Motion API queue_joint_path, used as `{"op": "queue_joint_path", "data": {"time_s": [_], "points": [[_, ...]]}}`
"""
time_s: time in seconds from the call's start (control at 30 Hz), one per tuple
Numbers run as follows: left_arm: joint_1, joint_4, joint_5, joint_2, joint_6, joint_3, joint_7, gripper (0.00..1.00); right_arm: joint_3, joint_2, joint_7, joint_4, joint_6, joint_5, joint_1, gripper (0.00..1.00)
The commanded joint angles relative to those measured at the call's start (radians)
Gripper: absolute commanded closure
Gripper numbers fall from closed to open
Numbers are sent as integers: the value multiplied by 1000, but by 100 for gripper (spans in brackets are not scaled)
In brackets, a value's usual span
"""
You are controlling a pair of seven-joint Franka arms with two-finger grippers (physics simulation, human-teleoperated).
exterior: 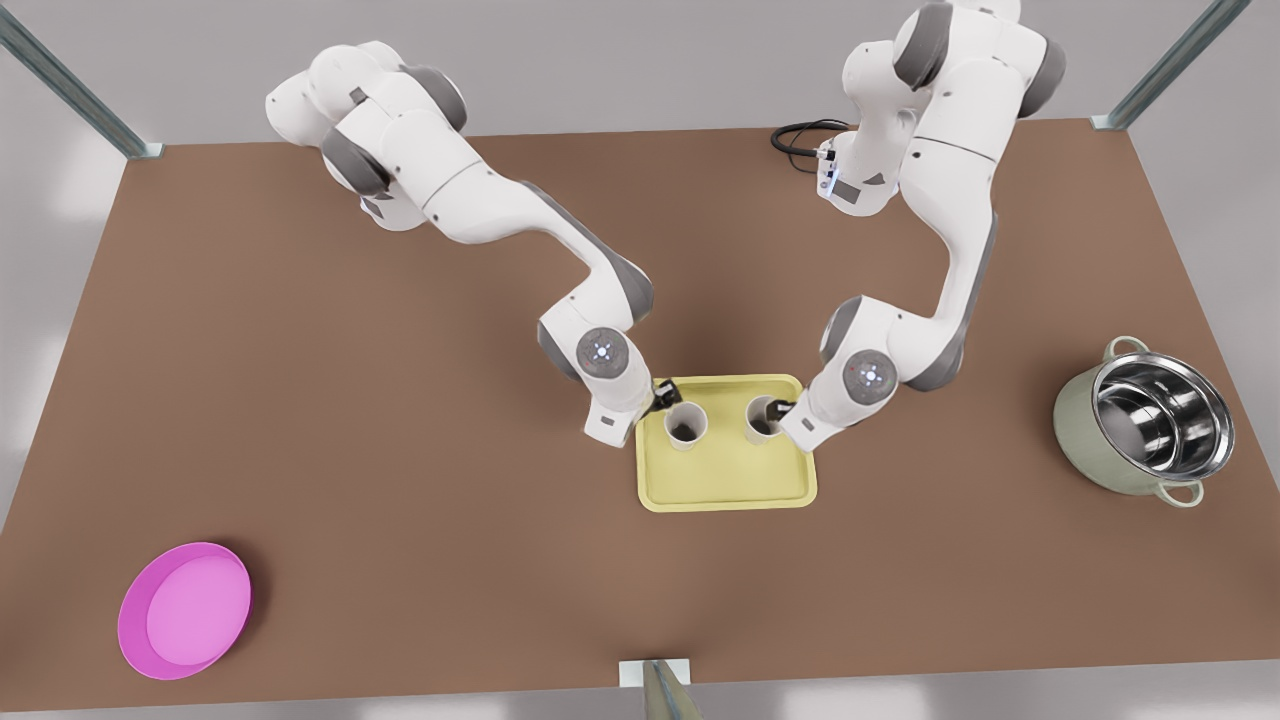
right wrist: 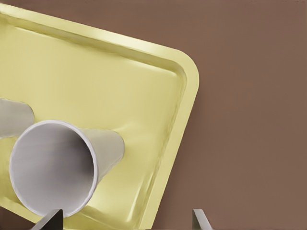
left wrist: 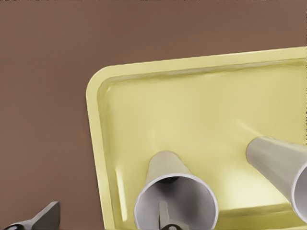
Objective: Use the left arm to pick up the white IKEA cup from the tray and place it on the middle-left position; use the right arm to pick up the white IKEA cup from the tray and place it on the middle-right position
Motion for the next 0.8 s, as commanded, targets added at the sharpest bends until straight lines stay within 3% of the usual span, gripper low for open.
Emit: {"op": "queue_joint_path", "data": {"time_s": [0.0,0.23,0.27,0.3,0.37,0.5,0.53,0.6,0.63,0.77], "points": [[-2,1,-1,11,86,-1,-25,0,1,26,388,26,136,-1,4,0],[-9,-3,-1,68,144,-3,-27,0,3,101,389,62,178,1,43,0],[-17,-1,0,68,146,-3,-28,8,3,101,388,59,178,1,43,0],[-17,-1,0,66,146,-3,-30,29,3,101,383,56,178,-2,43,0],[-17,1,-1,66,146,-3,-30,55,3,101,389,39,176,-1,46,0],[-14,2,-1,68,147,-3,-28,72,3,100,389,16,175,-2,49,3],[-14,2,-1,68,147,-3,-28,73,3,100,389,14,175,-2,49,13],[-12,2,-1,66,146,-3,-27,73,3,98,389,16,175,-1,49,52],[-8,2,-1,65,139,-3,-19,73,1,97,389,16,175,-1,47,58],[20,31,-1,23,52,-3,-15,79,1,91,388,17,175,-1,49,62]]}}
